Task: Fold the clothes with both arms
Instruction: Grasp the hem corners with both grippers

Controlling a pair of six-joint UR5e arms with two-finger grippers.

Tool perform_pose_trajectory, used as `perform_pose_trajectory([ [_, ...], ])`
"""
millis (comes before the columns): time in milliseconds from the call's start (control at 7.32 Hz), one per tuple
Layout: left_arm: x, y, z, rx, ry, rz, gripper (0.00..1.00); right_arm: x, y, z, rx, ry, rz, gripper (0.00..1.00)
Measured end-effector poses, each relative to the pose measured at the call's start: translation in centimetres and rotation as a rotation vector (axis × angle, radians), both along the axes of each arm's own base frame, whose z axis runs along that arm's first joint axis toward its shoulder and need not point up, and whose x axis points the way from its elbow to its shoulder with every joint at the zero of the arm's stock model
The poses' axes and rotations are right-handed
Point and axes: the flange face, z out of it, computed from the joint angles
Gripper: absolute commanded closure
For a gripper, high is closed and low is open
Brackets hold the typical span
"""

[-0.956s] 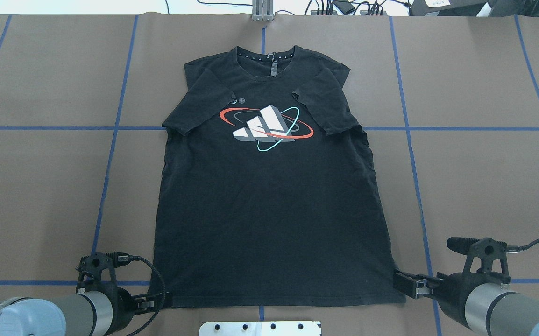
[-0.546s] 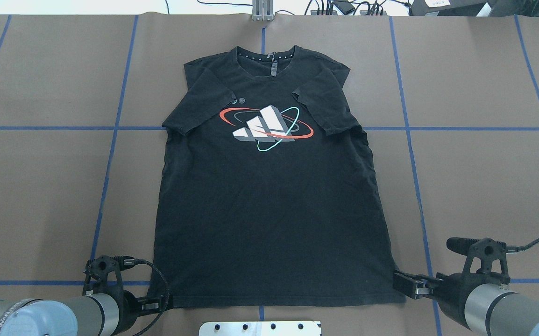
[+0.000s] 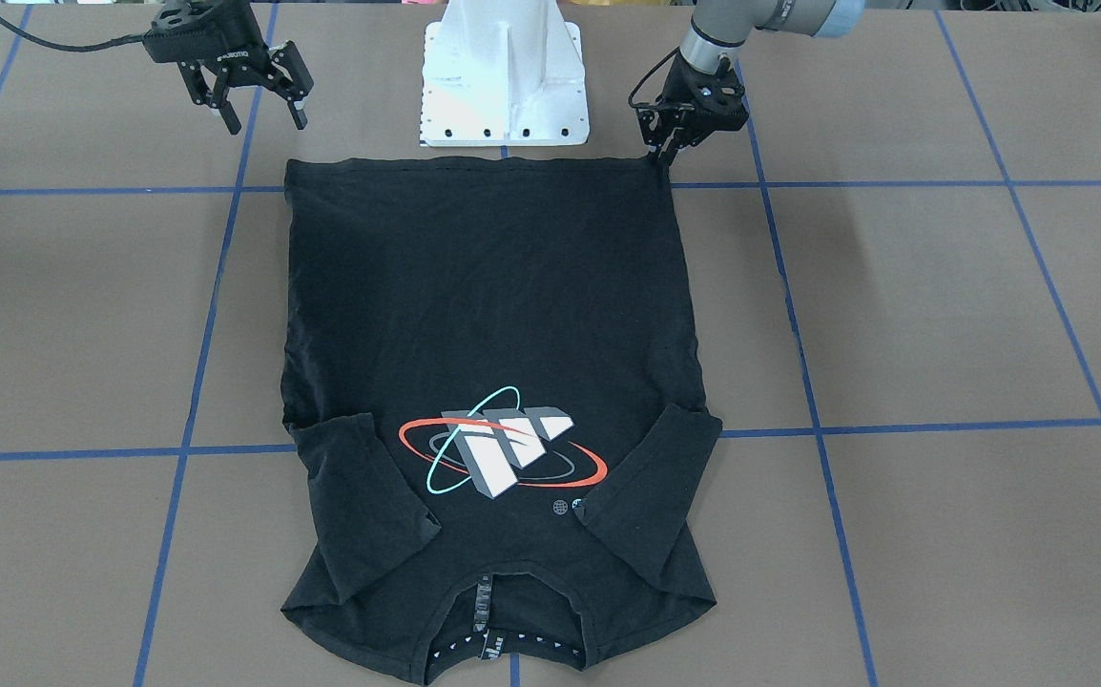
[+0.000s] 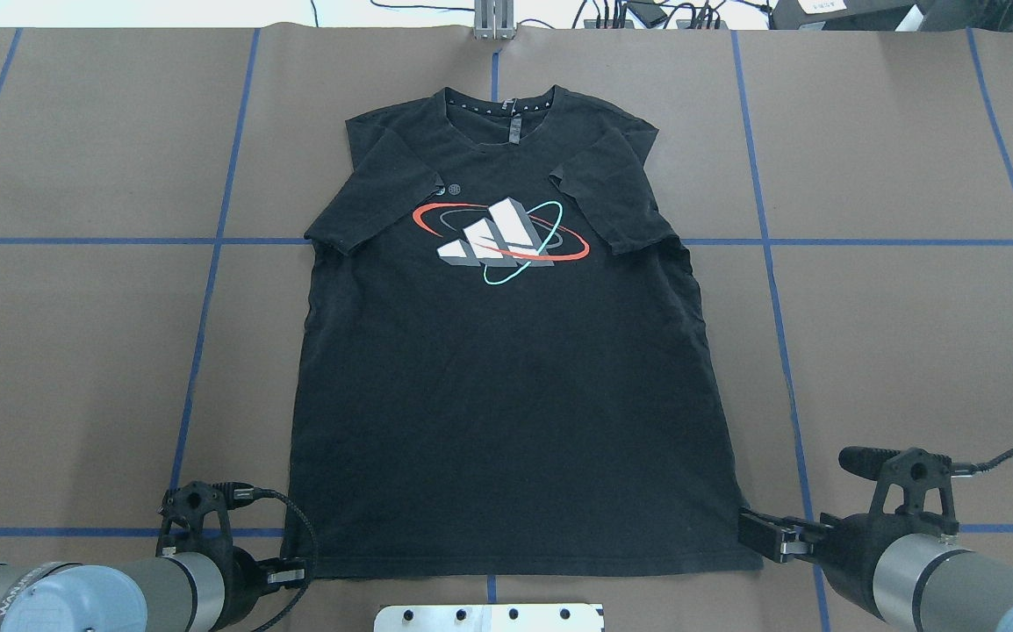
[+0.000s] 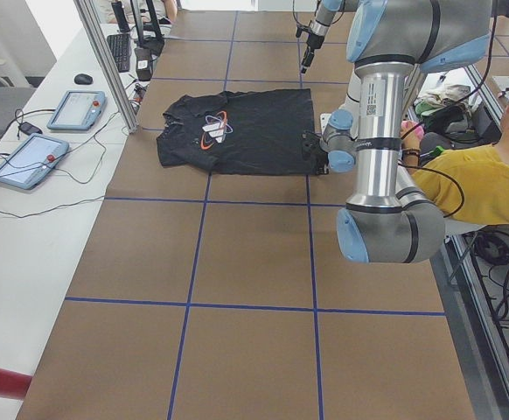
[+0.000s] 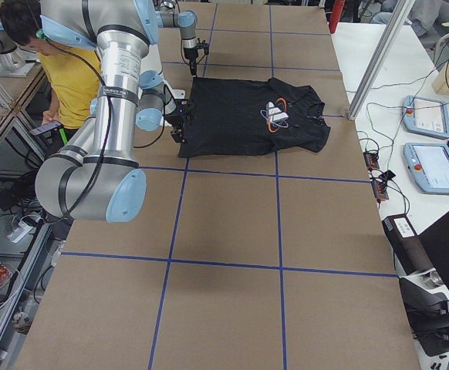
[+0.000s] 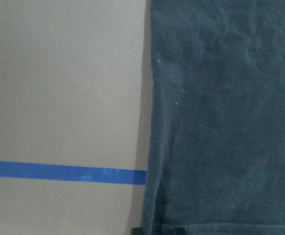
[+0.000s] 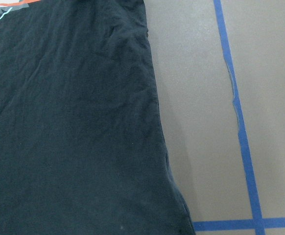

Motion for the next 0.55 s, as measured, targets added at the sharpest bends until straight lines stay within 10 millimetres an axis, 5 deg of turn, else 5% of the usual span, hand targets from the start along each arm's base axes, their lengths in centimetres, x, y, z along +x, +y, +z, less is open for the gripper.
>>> perform_pose_trajectory([
  [546, -0.31, -0.08, 0.1, 0.001, -0.003, -0.001, 0.88, 0.03, 0.0, 0.05, 0.0, 0.001, 0.0, 0.0],
])
